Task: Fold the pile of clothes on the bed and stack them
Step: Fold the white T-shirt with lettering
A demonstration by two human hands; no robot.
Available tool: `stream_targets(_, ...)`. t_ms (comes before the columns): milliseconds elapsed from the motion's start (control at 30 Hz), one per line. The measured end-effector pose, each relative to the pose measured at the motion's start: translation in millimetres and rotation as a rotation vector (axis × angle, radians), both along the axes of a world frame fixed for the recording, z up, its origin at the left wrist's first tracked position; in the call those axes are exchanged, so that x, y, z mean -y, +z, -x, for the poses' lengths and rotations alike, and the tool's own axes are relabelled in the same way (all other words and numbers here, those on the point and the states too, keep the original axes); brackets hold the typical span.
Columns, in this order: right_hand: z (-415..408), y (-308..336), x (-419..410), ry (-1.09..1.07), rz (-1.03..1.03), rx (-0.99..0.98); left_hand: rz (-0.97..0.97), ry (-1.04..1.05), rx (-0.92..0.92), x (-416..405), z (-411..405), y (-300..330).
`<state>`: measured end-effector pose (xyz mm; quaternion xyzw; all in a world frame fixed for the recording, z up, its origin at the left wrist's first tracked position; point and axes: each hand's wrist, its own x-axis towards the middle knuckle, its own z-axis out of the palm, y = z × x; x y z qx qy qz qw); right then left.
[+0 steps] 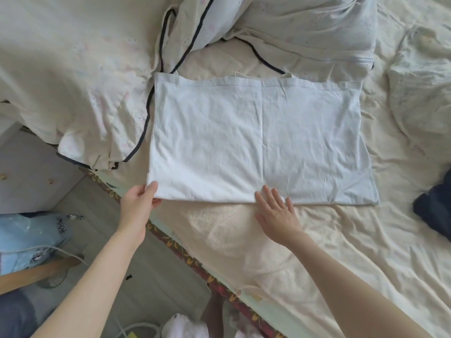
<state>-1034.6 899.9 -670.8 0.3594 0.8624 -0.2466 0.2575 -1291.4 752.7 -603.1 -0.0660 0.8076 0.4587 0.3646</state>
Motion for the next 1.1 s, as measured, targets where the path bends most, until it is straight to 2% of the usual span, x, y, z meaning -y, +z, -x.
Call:
stream_targets(100,1.5,6.2,-10.2,-0.159,0.172,-0.123,0.067,-0.05,-0.188,-29.6,-20.7,17.7)
stream_targets(267,-10.0,42.1,-56.3,-0.928,0.638,-0.412,0.002,-0.183,-0.506,-113.9,-74.1,56.3)
stream_targets(333,-32.1,52.7,-79.7,-1.159,0.776,-0.535,-0.05,-0.24,-0.614,-153.4,-101.5,70.2)
stream_targets(433,-74.5,67.9,-118.5,-1.414,0.906,-0.777,-0.182,-0.398,-0.654,-210.4,-158.8,81.4)
stream_targets(500,-104.9,71.6,-143.2,-1.535,0.921,-0.888,-0.26,-0.612,-0.662,-237.3,-203.7,77.4)
stream_targets(567,-131.9,69.7,-163.4,-1.596,0.904,-0.941,-0.253,-0.945,-0.608,-252.5,-242.4,61.2)
stream_targets(633,-153.4,61.8,-175.1,-1.575,0.869,-0.909,-0.077,-1.374,-0.503,-255.9,-268.3,34.3)
stream_targets(667,-161.5,56.9,-177.4,-1.541,0.835,-0.865,0.001,-1.504,-0.464,-252.3,-275.2,18.3)
stream_targets(700,-167.9,50.8,-178.4,-1.501,0.787,-0.816,0.041,-1.546,-0.457,-245.6,-277.8,3.6)
stream_targets(767,-172.8,39.0,-179.1,-1.453,0.682,-0.719,0.074,-1.497,-0.528,-226.2,-271.8,-19.0)
stream_targets(867,-164.0,24.3,-183.4,-1.415,0.542,-0.618,0.189,-1.407,-0.734,-194.5,-246.4,-41.1)
stream_targets(967,-153.5,15.5,-185.4,-1.372,0.364,-0.539,0.313,-1.35,-0.825,-175.5,-219.6,-48.9)
stream_targets(1033,-155.2,11.8,-183.1,-1.342,0.261,-0.454,0.334,-1.334,-0.895,-165.6,-207.2,-50.1)
stream_targets(1100,-163.4,8.6,-179.1,-1.369,0.257,-0.411,0.272,-1.323,-0.97,-154.2,-198.2,-51.2)
